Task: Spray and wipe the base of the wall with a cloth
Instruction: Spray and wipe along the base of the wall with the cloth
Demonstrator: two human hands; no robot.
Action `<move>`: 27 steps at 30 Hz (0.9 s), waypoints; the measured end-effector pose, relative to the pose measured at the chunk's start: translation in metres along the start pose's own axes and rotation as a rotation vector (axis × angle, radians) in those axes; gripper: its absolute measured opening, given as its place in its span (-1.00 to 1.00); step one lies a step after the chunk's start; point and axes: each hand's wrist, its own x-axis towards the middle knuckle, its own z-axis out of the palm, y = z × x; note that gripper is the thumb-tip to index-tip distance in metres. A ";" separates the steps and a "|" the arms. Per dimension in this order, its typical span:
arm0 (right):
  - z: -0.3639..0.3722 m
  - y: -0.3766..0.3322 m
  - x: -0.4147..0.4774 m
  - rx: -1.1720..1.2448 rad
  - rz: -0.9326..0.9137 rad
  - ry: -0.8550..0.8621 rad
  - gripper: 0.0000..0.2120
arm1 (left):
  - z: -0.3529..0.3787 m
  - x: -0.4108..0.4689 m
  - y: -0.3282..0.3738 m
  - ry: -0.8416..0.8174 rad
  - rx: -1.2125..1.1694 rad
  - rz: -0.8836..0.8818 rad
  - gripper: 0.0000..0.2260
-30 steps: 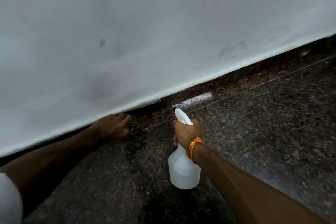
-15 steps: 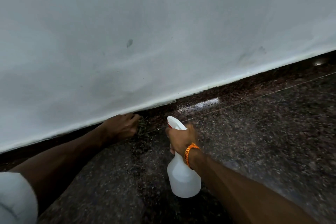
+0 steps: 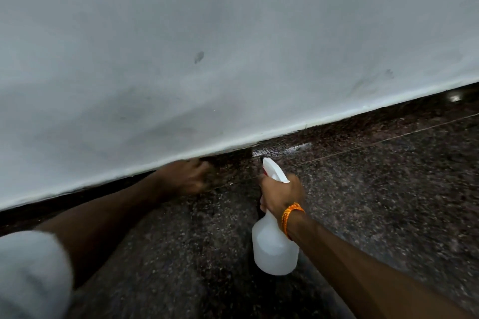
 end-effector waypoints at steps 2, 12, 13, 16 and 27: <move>0.008 -0.003 -0.001 -0.040 -0.038 -0.022 -0.59 | 0.036 -0.043 -0.011 -0.143 0.094 -0.054 -0.73; 0.044 -0.028 -0.027 -0.246 -0.121 -0.082 -0.76 | -0.007 -0.008 -0.001 -0.007 0.042 0.048 -0.70; 0.041 -0.030 -0.032 -0.262 -0.114 -0.078 -0.68 | -0.003 -0.014 0.000 -0.056 0.063 0.033 -0.72; 0.030 -0.044 -0.055 -0.328 -0.101 -0.040 -0.63 | -0.031 -0.028 -0.001 -0.272 -0.107 -0.103 -0.85; 0.078 -0.037 -0.102 -0.240 -0.059 -0.069 -0.61 | -0.059 -0.107 -0.015 -0.379 -0.175 -0.274 -0.89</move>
